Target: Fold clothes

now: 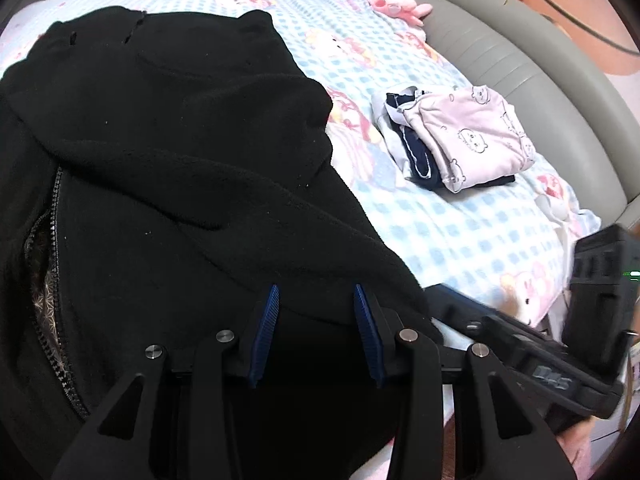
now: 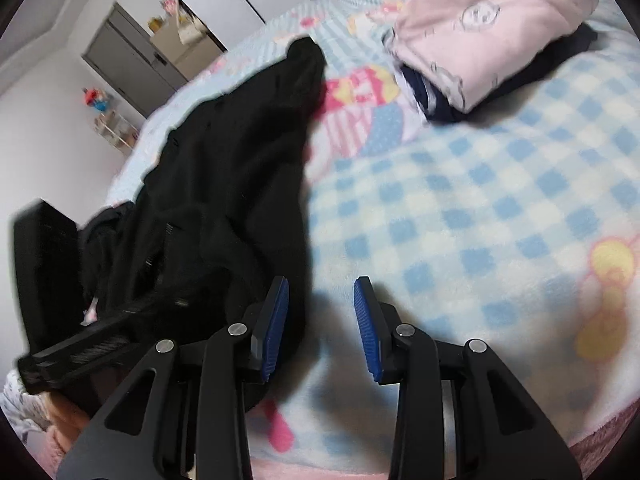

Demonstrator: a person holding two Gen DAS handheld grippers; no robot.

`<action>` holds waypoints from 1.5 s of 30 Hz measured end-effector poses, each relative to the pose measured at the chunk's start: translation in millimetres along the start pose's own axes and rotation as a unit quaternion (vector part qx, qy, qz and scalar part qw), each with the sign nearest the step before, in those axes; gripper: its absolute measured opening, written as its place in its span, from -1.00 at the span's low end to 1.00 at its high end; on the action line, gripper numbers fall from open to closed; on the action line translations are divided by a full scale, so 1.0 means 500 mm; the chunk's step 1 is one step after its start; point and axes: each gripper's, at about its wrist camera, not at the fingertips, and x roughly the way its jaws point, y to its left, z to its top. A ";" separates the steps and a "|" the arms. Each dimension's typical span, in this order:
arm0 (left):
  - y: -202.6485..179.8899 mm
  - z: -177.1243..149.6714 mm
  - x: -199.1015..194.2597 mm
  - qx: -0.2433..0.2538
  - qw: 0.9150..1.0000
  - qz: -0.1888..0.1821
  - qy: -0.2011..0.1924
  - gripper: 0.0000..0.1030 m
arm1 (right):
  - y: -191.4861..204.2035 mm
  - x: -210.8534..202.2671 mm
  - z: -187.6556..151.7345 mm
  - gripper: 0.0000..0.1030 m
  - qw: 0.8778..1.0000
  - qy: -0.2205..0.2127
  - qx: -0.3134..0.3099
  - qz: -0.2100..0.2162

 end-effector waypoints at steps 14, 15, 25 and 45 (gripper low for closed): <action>-0.032 0.011 0.071 0.024 0.997 0.060 0.032 -0.74 | 0.061 0.051 -0.034 -0.28 0.993 0.052 -0.093 -0.041; -0.027 0.008 0.061 0.017 0.998 0.055 0.027 -0.77 | 0.060 0.045 -0.033 -0.28 0.994 0.048 -0.089 -0.034; 0.045 -0.020 -0.029 -0.076 0.997 -0.022 -0.013 -0.89 | 0.084 -0.007 -0.006 -0.23 0.997 -0.033 -0.073 0.003; 0.165 0.005 -0.050 -0.184 0.976 -0.114 -0.029 0.41 | 0.093 0.027 -0.019 0.03 0.994 0.003 -0.093 -0.055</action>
